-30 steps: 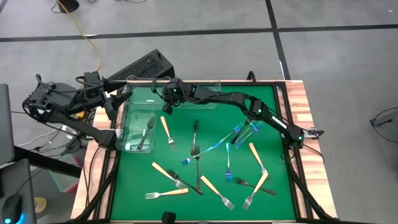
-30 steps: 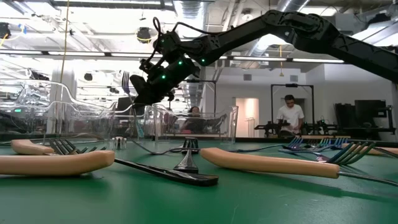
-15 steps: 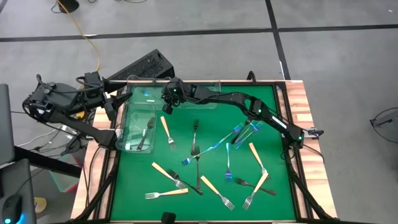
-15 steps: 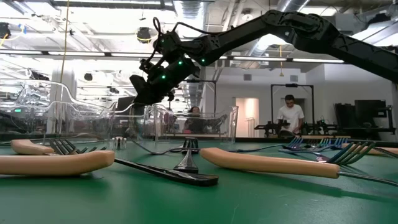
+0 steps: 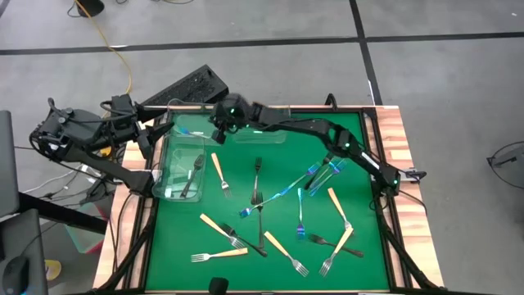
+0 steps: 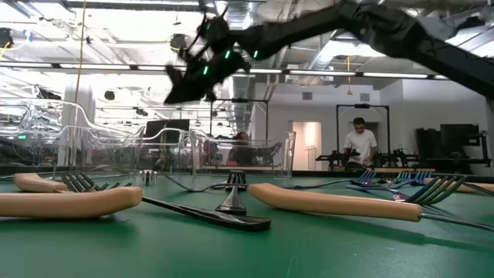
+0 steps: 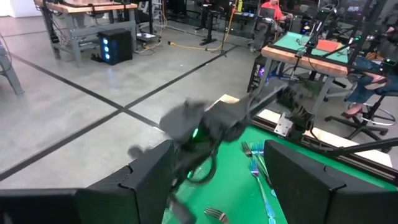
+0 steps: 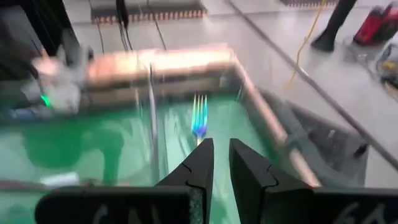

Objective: Sort silverware by color (type)
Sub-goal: Put the yellow fork into the top right transparent bin

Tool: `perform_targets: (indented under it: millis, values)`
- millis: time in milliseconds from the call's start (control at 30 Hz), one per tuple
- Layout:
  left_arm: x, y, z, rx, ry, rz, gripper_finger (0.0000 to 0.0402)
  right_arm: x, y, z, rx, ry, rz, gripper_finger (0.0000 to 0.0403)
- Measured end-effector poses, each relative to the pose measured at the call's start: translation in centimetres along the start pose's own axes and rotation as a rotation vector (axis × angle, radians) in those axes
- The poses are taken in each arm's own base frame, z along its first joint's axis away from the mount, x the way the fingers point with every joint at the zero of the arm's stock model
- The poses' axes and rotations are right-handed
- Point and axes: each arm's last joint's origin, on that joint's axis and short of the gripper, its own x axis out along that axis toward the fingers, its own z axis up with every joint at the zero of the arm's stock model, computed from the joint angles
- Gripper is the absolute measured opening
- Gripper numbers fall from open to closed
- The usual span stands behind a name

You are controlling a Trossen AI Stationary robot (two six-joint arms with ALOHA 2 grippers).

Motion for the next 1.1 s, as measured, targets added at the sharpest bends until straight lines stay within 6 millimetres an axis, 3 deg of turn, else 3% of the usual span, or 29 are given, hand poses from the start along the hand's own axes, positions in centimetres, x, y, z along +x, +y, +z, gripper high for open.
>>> perform_targets:
  millis: [167,333,433,533,667,767,900,1100]
  values:
    - [0.0,0.0,0.0,0.026,-0.003,0.002,0.0234,-3.8,-1.6,4.0,-0.012,-0.066,-0.029,0.0072]
    - [0.0,0.0,0.0,0.031,-0.006,0.006,0.0234,-9.4,-3.3,7.4,0.009,-0.021,-0.059,0.0072]
    - [0.0,0.0,0.0,0.031,-0.006,0.006,0.0234,-12.4,-3.9,7.9,0.095,0.092,-0.063,0.0072]
    - [0.0,0.0,0.0,0.031,-0.005,0.006,0.0234,-14.3,-3.7,7.0,0.186,0.274,-0.066,0.0072]
    - [0.0,0.0,0.0,0.037,-0.006,0.004,0.0234,-17.2,-2.2,6.1,0.35,0.488,-0.081,0.0072]
    - [0.0,0.0,0.0,0.034,-0.003,-0.005,0.0234,-20.0,-0.5,5.8,0.373,0.638,-0.104,0.0072]
    - [0.0,-0.1,0.0,0.036,0.006,-0.023,0.0234,-22.8,2.3,4.9,0.362,0.823,-0.275,0.0072]
    - [0.0,-0.2,-0.1,0.037,0.027,-0.074,0.0234,-25.5,7.9,4.3,0.382,0.825,-0.262,0.0072]
